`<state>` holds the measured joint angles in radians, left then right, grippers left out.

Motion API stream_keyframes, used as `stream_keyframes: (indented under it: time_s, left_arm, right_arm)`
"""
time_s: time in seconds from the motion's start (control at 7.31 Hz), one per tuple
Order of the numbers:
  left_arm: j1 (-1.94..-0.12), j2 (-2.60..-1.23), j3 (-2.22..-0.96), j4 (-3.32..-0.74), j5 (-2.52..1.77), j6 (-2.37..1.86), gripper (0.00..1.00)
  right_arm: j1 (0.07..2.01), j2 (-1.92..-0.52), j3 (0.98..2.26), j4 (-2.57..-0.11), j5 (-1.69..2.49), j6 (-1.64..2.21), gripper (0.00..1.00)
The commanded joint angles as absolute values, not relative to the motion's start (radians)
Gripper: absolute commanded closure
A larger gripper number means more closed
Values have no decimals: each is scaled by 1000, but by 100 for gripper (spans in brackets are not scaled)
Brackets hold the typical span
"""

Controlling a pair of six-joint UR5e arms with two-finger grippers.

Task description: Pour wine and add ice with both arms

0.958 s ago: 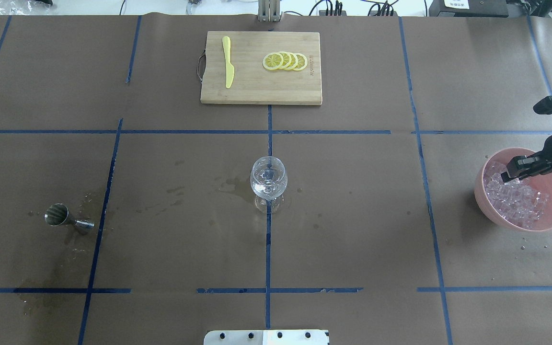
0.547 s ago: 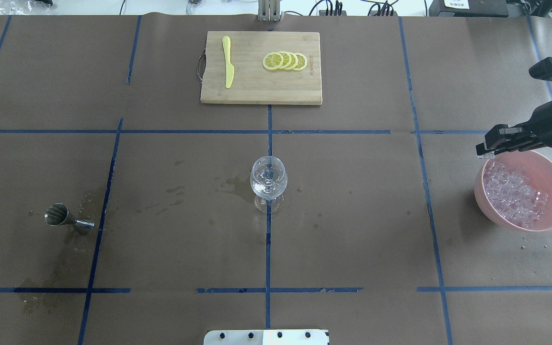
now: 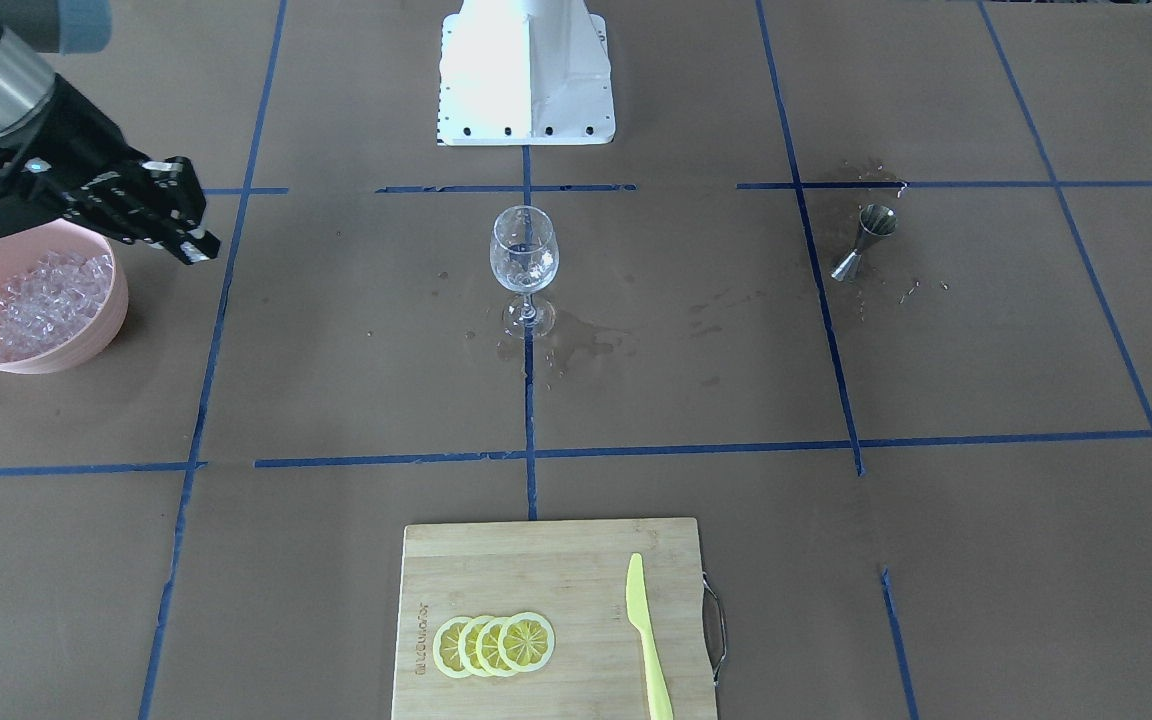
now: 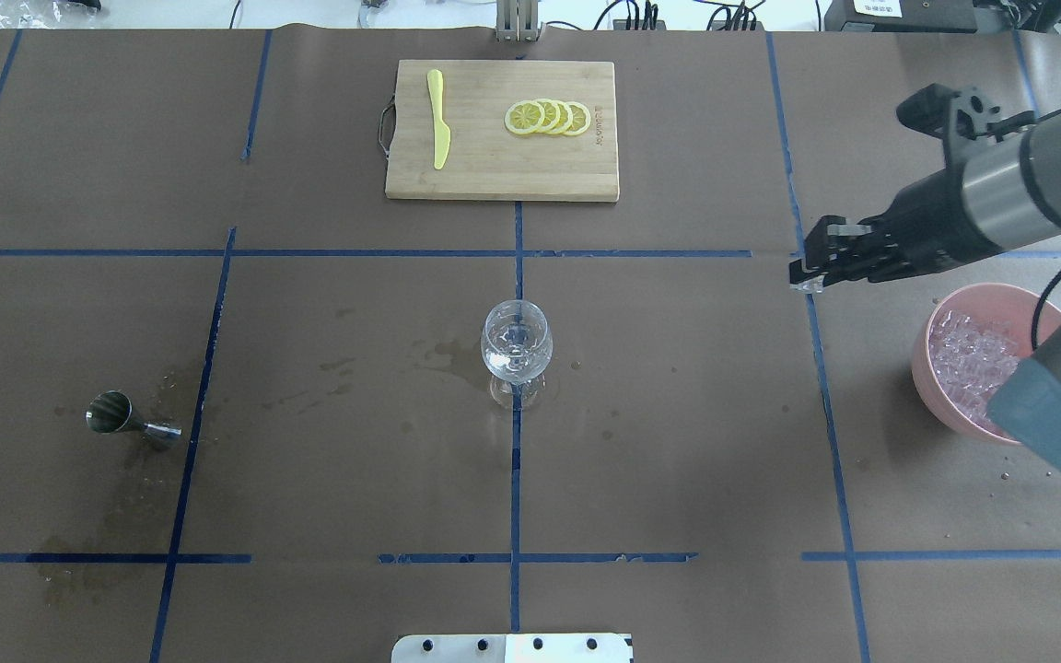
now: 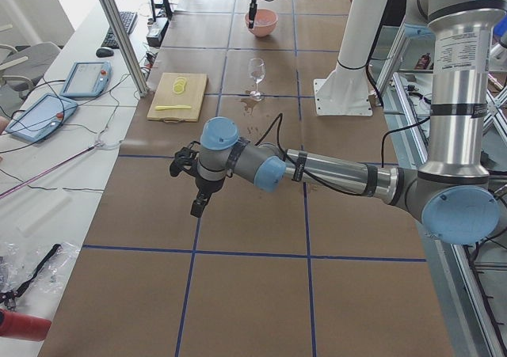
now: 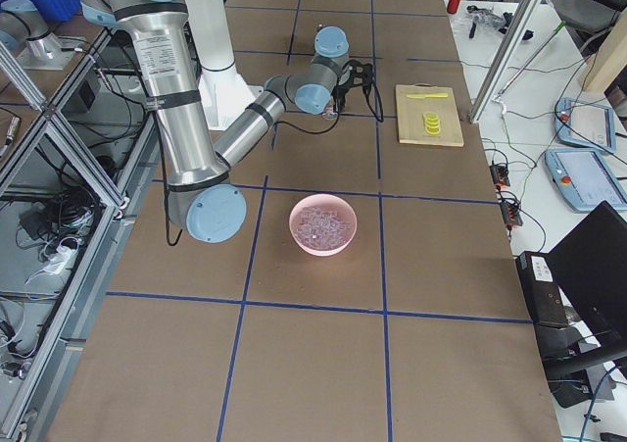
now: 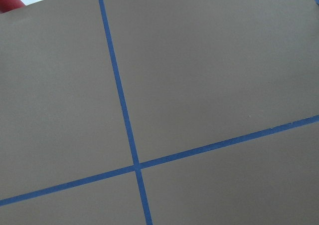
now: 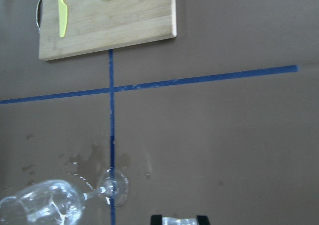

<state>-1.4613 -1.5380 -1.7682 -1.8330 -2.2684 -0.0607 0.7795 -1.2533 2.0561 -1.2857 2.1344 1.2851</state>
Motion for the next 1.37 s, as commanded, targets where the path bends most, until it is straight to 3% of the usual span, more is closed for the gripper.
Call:
stream_keyframes:
  time_s: [0.0,0.27,0.82,0.96,1.09,1.23]
  left_arm:
    - [-1509,-1519,-1766,-1779,-2362,49,0]
    - [-1514,-1470,-1784,-1789,-2428,63,0]
    - [-1520,-1432,-1837,-1790,-2425,55,0]
    - [-1523,-1428,-1850,-1790,-2424,52,0]
    - [-1528,-1428,-1851,-1790,-2424,52,0]
    - [-1529,-1428,-1852,-1790,-2421,52,0]
  right_arm:
    - [604,-1052,2046,-1457,1946,1414,100]
    - [540,-924,1979,-1497,1861,1465,100]
    - [532,-859,1910,-1499,1833,1505,100]
    - [532,-850,1898,-1499,1832,1503,37]
    - [532,-853,1899,-1500,1830,1502,0]
    - [532,-860,1904,-1500,1833,1499,0]
